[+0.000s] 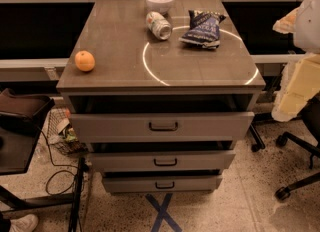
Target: Place 7up can upright
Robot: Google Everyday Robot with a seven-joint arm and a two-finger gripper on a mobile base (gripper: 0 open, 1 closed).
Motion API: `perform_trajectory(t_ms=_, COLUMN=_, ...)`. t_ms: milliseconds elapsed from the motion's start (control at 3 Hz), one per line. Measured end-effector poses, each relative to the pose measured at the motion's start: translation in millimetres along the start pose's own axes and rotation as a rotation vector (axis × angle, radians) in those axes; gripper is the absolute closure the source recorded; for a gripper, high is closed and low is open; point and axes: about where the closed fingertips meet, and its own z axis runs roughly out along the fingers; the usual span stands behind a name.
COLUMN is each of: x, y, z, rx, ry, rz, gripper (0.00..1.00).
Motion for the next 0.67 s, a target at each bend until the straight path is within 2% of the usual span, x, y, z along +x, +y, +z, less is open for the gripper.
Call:
perform_trajectory(t_ms=333, x=0, y=0, z=0, rx=0.000, ry=0.000, rz=0.000, gripper=0.00)
perform_trajectory(t_ms=667, x=-28, y=-61, z=22, rx=0.044, ry=-0.045, rz=0.057, gripper=0.00)
